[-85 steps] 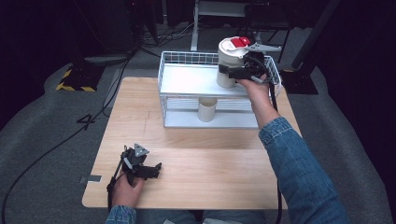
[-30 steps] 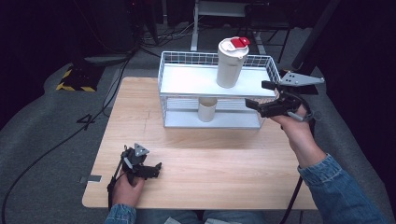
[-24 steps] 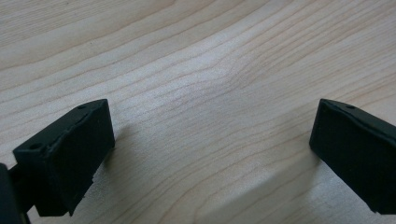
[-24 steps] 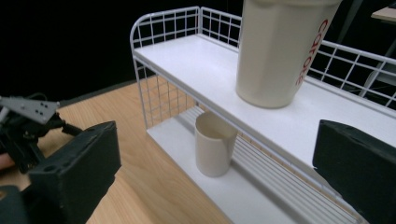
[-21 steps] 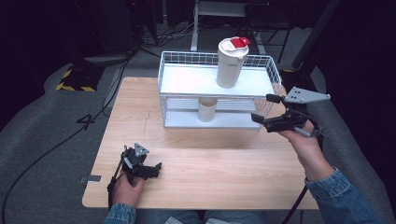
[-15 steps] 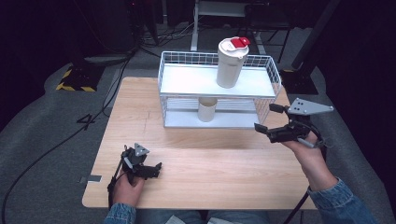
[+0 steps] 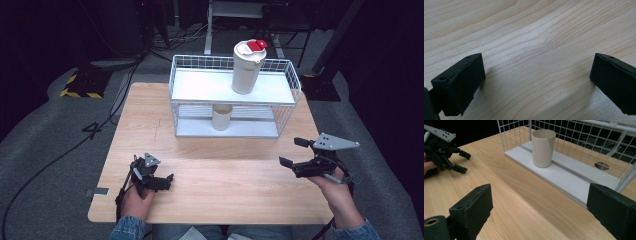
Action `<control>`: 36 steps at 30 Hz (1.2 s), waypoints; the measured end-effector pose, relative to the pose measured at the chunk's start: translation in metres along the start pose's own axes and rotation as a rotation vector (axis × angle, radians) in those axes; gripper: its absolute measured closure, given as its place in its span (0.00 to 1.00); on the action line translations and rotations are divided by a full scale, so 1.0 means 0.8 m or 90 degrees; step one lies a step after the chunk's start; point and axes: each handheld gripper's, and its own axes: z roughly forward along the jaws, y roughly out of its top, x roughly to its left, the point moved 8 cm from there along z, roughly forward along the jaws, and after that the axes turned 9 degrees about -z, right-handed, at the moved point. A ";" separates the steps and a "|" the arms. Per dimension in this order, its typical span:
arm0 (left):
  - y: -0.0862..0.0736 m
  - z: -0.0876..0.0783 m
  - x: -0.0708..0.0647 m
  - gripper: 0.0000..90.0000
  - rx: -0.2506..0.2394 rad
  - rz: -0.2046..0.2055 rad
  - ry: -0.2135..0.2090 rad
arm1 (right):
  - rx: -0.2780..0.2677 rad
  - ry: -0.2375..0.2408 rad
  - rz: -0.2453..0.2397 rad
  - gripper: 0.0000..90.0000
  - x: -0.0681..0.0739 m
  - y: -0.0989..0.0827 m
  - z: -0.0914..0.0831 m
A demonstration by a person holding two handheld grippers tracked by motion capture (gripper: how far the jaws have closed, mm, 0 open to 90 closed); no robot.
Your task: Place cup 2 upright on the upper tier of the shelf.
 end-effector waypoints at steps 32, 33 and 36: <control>0.001 0.001 0.001 0.00 0.001 0.007 -0.003 | 0.134 -0.045 0.028 0.09 0.022 -0.153 0.050; 0.001 0.001 0.000 0.00 0.001 0.007 -0.003 | 0.141 -0.045 0.024 0.09 0.022 -0.155 0.052; 0.001 0.001 0.001 0.00 0.001 0.007 -0.003 | 0.155 -0.048 0.015 0.09 0.022 -0.158 0.055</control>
